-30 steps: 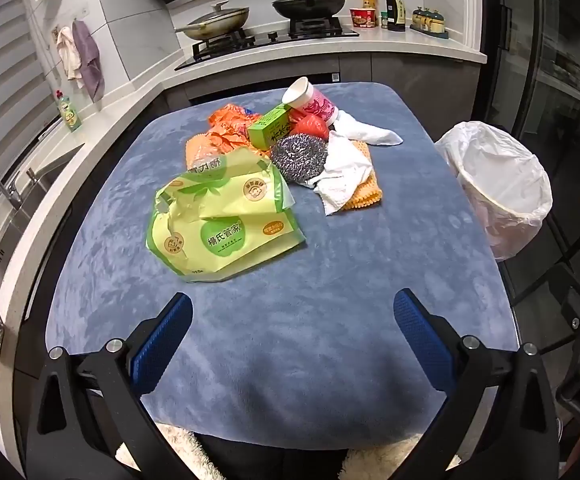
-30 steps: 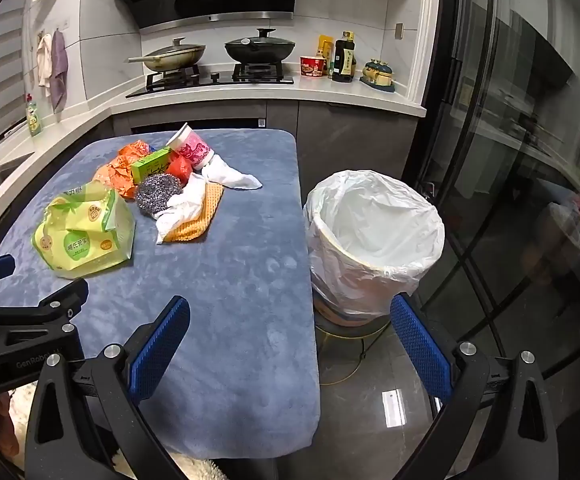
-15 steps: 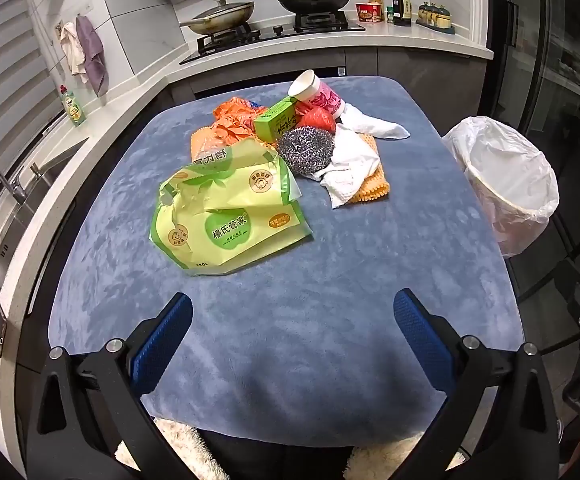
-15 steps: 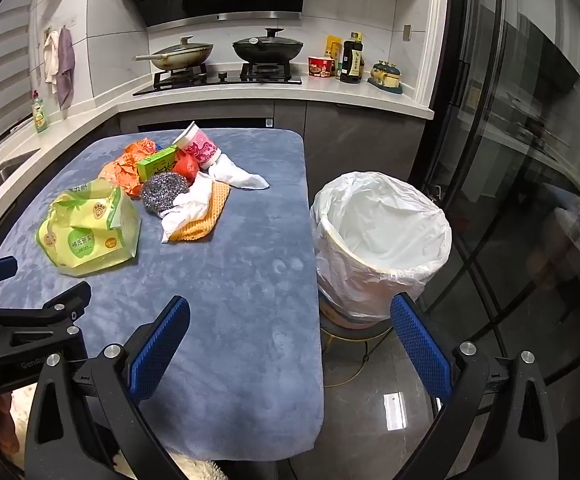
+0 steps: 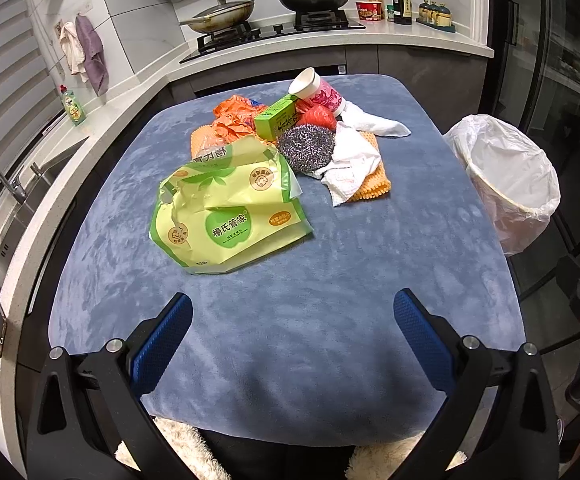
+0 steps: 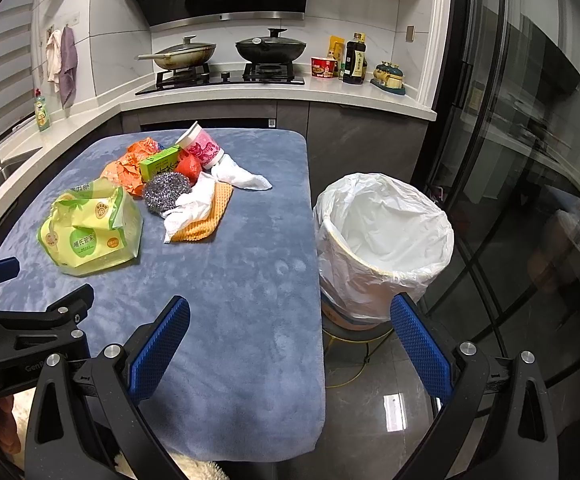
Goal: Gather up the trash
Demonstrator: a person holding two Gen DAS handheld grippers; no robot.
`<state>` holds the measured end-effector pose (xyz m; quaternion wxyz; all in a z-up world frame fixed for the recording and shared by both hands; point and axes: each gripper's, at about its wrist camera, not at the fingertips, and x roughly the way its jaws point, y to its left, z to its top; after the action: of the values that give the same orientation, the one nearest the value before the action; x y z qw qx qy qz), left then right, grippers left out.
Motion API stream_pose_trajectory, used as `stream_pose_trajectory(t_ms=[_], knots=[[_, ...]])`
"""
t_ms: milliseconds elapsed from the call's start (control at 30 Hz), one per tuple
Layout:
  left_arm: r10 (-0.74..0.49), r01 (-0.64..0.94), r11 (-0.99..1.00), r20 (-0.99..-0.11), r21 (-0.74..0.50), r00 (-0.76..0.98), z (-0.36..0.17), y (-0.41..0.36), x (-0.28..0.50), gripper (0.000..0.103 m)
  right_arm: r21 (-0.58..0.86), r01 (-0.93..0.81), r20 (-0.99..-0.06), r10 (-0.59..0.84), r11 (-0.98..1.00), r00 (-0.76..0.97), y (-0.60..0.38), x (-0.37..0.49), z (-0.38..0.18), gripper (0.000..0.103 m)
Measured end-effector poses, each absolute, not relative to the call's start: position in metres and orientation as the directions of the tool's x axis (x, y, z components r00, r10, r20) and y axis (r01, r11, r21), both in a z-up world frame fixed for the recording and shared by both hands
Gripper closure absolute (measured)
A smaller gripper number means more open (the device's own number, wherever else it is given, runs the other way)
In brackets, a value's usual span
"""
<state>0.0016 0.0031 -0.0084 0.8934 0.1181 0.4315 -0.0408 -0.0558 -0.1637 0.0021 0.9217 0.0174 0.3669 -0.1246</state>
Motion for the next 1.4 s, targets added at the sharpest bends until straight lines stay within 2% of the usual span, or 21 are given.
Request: stream_pose_trajectory(t_ms=[1400], knots=[[0.028, 0.18, 0.968, -0.782, 0.178, 0.623, -0.0101, 0.0046, -0.0013, 0.007, -0.052, 0.226, -0.687, -0.199, 0.973, 0.699, -0.1643, -0.0553, 0.0021, 0.007]])
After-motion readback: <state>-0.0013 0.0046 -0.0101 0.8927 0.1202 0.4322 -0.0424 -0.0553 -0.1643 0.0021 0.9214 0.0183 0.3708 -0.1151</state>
